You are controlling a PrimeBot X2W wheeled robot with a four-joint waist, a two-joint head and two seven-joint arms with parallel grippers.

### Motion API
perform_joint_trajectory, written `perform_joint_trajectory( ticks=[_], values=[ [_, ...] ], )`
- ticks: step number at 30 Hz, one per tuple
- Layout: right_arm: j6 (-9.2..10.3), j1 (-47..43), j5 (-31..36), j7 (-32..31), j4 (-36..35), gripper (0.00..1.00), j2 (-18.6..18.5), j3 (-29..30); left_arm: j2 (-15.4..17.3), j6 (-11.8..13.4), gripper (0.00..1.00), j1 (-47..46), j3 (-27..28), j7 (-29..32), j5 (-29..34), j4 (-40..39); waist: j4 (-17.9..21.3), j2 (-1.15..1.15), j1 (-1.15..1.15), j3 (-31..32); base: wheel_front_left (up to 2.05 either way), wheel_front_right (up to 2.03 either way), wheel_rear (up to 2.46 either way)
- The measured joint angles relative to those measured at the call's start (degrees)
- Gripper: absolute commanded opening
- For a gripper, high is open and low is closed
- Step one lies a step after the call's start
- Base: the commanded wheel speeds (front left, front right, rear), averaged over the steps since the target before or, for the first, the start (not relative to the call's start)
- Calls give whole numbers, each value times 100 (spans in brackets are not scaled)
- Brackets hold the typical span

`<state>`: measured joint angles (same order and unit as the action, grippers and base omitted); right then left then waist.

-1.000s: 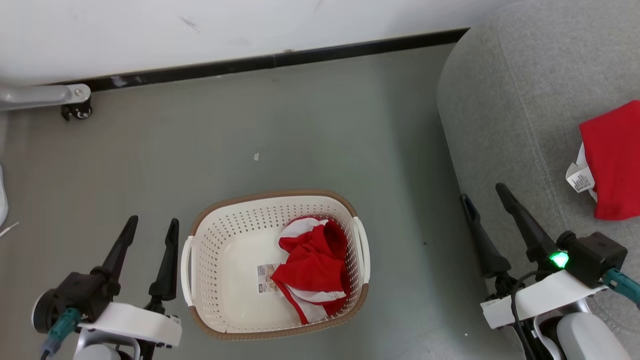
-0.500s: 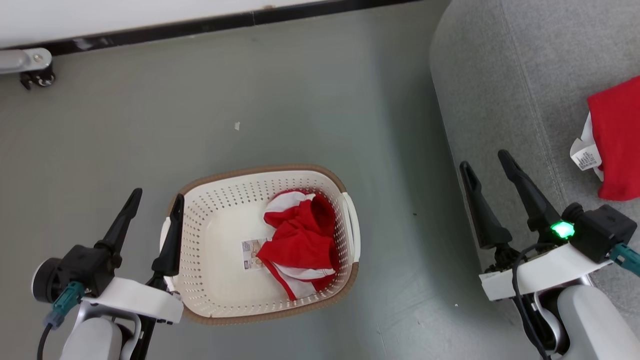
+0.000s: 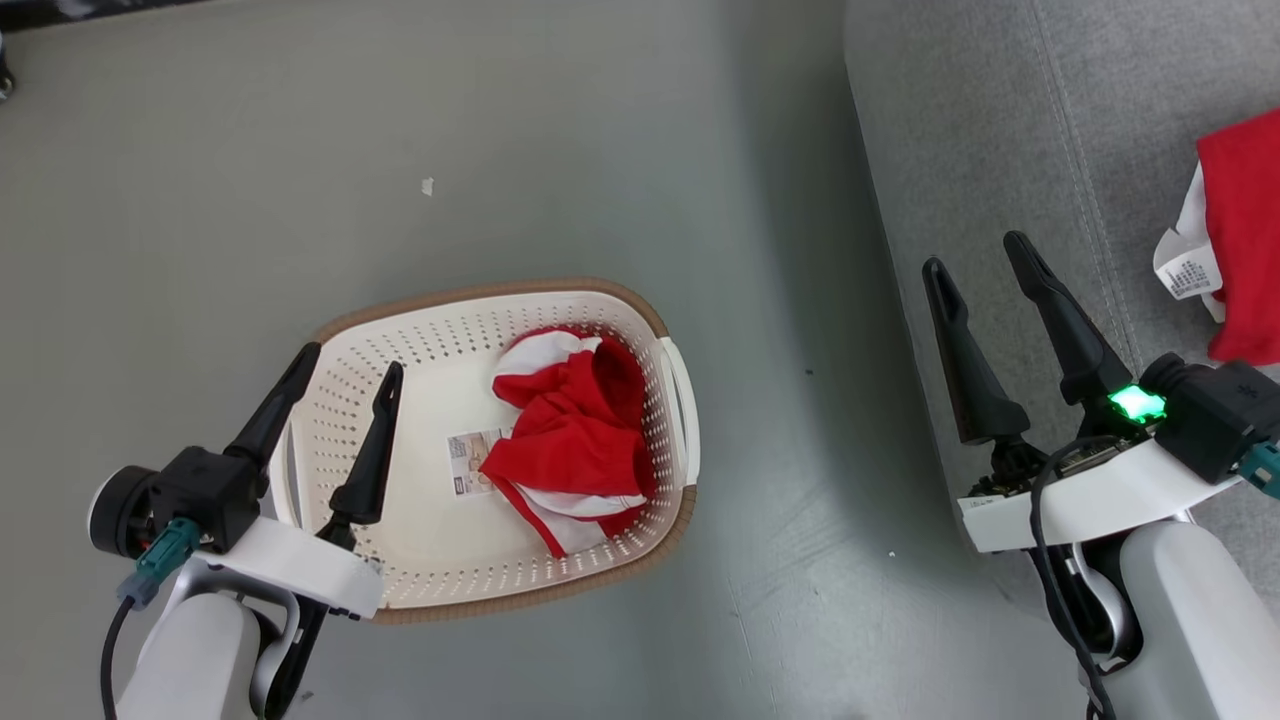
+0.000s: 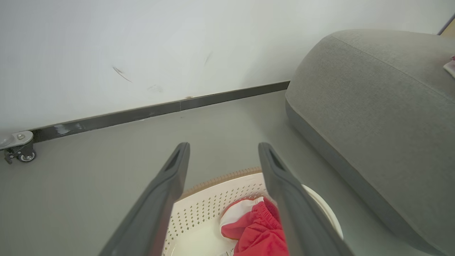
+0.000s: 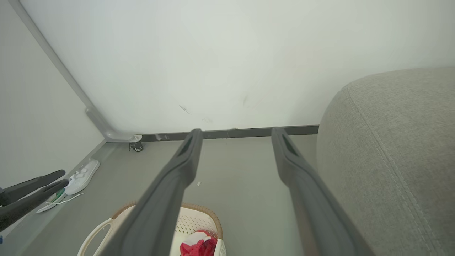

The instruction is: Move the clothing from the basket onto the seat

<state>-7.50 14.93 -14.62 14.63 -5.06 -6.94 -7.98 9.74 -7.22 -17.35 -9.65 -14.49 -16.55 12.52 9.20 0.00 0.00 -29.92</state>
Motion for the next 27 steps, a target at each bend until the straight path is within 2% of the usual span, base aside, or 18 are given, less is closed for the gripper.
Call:
perform_joint_trajectory(
  ticks=[27],
  values=[
    [0,619,-1,0,-224,100,259,1,444,0,100,-839,-413,-7,-109,474,402,0,0,-1046,0,0,0]
  ],
)
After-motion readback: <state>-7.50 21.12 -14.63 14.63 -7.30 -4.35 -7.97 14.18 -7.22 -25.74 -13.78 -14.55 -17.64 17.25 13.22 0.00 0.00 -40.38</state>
